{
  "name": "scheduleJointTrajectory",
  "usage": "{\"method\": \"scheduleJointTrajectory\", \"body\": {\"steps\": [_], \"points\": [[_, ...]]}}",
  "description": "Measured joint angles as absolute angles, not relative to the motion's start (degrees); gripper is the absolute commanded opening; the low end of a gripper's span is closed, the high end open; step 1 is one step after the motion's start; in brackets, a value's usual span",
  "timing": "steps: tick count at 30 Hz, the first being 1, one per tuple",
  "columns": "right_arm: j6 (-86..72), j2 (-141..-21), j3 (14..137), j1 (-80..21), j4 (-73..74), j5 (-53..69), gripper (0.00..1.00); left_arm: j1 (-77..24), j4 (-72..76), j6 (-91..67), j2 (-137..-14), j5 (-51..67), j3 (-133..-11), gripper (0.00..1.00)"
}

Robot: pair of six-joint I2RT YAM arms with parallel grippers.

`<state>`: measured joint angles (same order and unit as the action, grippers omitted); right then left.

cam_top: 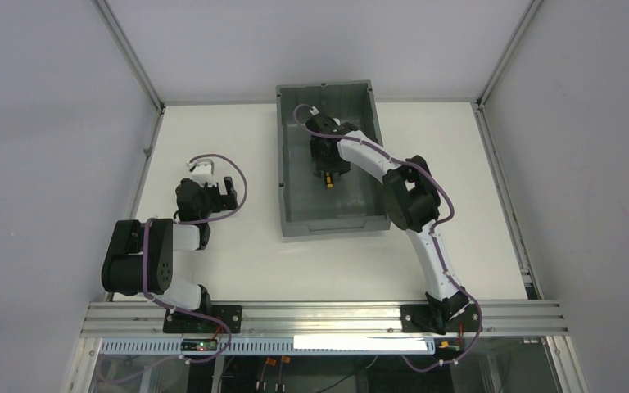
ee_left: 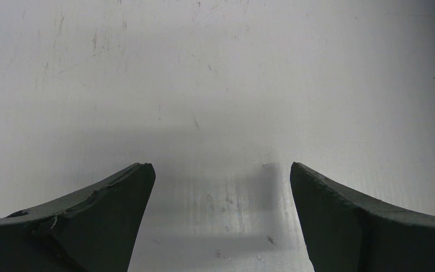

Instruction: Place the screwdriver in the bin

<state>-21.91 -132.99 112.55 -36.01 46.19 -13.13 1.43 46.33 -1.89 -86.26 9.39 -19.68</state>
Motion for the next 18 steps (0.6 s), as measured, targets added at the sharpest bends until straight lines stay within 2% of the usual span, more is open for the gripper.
{"method": "scheduleJointTrajectory", "body": {"steps": [3, 6, 9, 12, 18], "points": [[-21.76, -132.99, 113.54, -35.68, 48.10, -12.49, 0.77, 1.43, 46.33, -1.89, -86.26, 9.39, -19.68, 0.99], [-19.46, -132.68, 117.27, -35.55, 51.81, -11.03, 0.91, 1.43, 46.33, -1.91, -86.26, 9.39, -19.68, 0.99], [-15.57, -128.79, 119.07, -35.55, 52.38, -9.32, 0.97, 1.45, 46.35, -1.89, -86.26, 9.39, -19.68, 0.99], [-10.55, -119.42, 116.75, -35.53, 49.69, -9.37, 0.99, 1.43, 46.35, -1.89, -86.26, 9.39, -19.68, 0.99], [-2.42, -89.01, 96.29, -31.77, 32.18, -13.82, 0.99, 1.43, 46.33, -1.89, -86.26, 9.37, -19.68, 0.99]]}}
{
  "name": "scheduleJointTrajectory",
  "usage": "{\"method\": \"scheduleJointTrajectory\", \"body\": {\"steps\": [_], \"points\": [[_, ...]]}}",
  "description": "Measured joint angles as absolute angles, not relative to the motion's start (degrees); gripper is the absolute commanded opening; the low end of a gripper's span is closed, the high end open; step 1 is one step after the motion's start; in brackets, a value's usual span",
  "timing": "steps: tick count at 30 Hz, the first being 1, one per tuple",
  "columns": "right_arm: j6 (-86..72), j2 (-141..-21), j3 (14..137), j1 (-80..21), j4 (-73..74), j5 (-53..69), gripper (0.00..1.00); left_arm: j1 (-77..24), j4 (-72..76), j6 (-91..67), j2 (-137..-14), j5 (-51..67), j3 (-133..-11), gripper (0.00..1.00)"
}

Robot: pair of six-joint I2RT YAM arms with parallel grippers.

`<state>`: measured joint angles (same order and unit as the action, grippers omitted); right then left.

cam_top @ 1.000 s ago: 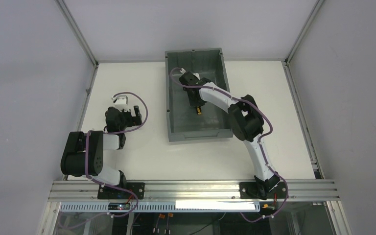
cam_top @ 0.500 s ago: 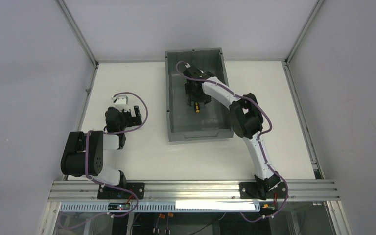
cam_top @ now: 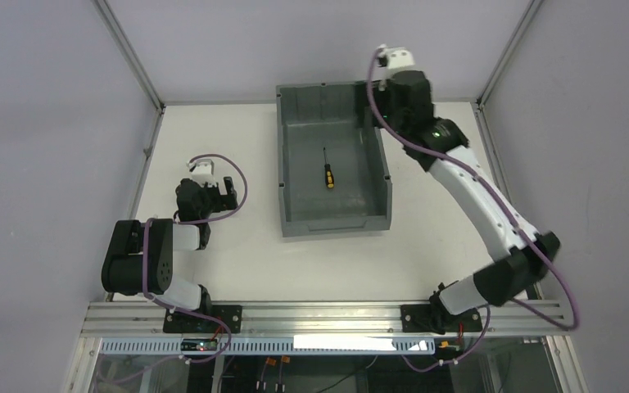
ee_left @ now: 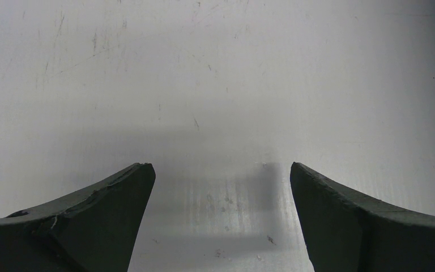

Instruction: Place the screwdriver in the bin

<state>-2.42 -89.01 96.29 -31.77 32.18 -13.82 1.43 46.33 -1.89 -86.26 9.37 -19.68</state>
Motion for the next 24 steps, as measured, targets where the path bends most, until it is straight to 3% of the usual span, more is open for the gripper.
{"method": "scheduleJointTrajectory", "body": {"steps": [7, 14, 24], "points": [[-3.70, -68.12, 65.52, -14.39, 10.59, -16.62, 0.99, 1.43, 46.33, -1.89, -86.26, 9.39, -19.68, 0.99], [-8.78, -63.16, 37.65, -5.34, -1.48, -20.32, 0.99, 1.43, 46.33, -1.89, -86.26, 9.37, -19.68, 0.99], [-14.17, -60.47, 23.46, -4.40, -13.80, -24.69, 0.99, 1.43, 46.33, -1.89, -86.26, 9.39, -19.68, 0.99]]}}
